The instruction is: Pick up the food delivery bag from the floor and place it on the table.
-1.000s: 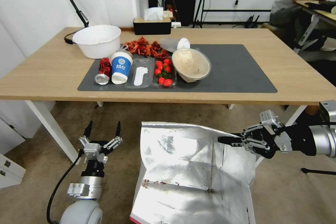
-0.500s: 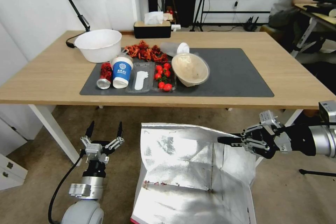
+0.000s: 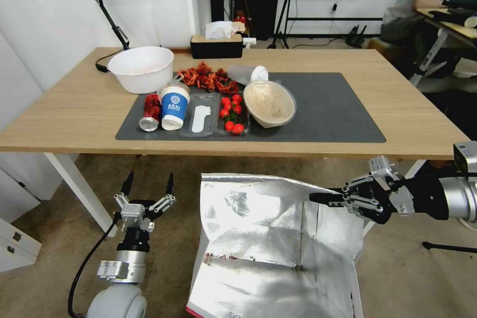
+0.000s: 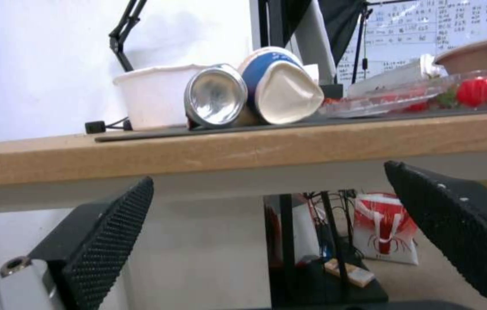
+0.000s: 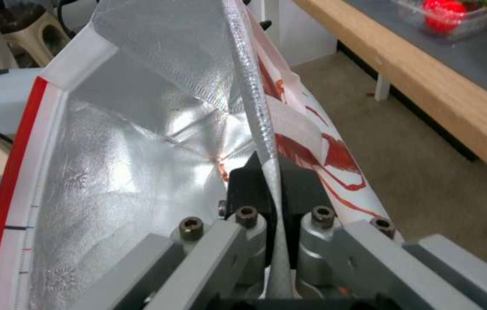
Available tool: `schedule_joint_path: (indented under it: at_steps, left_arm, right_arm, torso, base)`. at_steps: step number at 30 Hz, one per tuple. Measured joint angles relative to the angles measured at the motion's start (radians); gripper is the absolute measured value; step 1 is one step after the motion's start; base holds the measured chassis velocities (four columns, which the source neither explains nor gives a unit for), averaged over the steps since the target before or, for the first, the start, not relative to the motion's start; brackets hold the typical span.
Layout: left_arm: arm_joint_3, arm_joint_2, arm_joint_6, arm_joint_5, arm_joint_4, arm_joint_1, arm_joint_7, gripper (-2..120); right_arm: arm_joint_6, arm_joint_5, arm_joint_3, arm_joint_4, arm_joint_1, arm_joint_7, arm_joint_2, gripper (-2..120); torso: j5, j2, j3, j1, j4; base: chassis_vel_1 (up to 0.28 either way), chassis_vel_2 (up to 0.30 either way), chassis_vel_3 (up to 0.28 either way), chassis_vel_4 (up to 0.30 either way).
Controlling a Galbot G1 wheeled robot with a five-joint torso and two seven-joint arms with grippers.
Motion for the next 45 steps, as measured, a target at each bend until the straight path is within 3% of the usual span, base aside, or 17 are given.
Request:
schedule_joint_path:
  at_steps: [45]
  left_arm:
    - [-0.008,-0.002,-0.011,0.009,-0.007,0.015,0.008,100]
  right_arm:
    - [0.014,-0.021,-0.013,0.002,0.019,-0.007,0.003,0]
  torso:
    - [0.0000,0.200,0.114,0.086,0.0000]
  base:
    - [0.000,0.000,0.000,0.000]
